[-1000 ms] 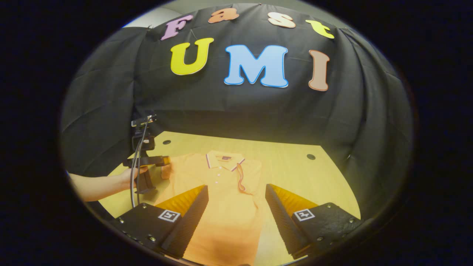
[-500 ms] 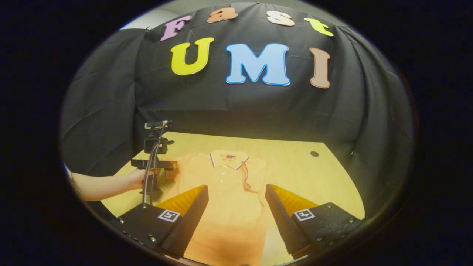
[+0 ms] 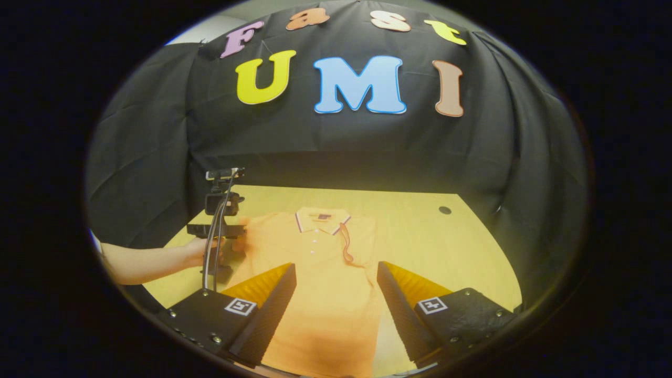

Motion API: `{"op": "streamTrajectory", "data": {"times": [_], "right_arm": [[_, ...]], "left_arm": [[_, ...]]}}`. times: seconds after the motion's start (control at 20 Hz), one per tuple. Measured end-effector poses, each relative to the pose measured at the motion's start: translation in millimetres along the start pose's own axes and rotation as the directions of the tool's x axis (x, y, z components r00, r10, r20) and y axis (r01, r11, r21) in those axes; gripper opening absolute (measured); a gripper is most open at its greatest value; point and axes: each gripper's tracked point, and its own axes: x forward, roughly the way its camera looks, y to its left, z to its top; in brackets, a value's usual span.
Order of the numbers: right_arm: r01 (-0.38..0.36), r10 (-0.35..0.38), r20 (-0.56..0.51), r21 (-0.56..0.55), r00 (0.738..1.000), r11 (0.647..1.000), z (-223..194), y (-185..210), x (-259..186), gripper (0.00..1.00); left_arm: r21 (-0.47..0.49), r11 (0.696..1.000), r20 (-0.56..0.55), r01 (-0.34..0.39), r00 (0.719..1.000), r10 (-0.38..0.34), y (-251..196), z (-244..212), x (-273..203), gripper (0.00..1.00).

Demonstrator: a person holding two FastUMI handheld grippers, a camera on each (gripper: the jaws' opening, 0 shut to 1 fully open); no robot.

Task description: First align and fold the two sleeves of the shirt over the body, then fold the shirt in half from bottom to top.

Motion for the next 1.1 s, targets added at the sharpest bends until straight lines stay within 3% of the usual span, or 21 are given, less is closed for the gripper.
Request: {"op": "streamTrajectory", "data": {"times": [0.15,0.4,0.6,0.9,1.1], "right_arm": [[0.009,-0.009,-0.008,0.008,1.0,1.0,-3,-6,-2,0.96],[0.017,-0.017,-0.002,0.015,1.0,1.0,-2,-12,0,0.95],[0.008,-0.008,-0.006,0.02,1.0,1.0,-3,-7,5,0.96],[0.034,-0.033,-0.019,0.022,0.999,0.999,-9,-2,6,0.96],[0.079,-0.078,-0.022,0.04,0.997,0.996,-13,0,6,0.96]], "left_arm": [[0.012,1.0,0.011,0.016,1.0,-0.016,-7,6,-3,0.09],[0.033,0.998,0.1,0.047,0.994,-0.051,-27,37,-23,0.12],[0.052,0.994,0.112,0.092,0.989,-0.098,-56,43,-34,0.09],[0.176,0.969,0.067,0.172,0.98,-0.186,-102,29,-34,0.09],[0.261,0.94,0.042,0.221,0.97,-0.24,-119,25,-39,0.14]]}}
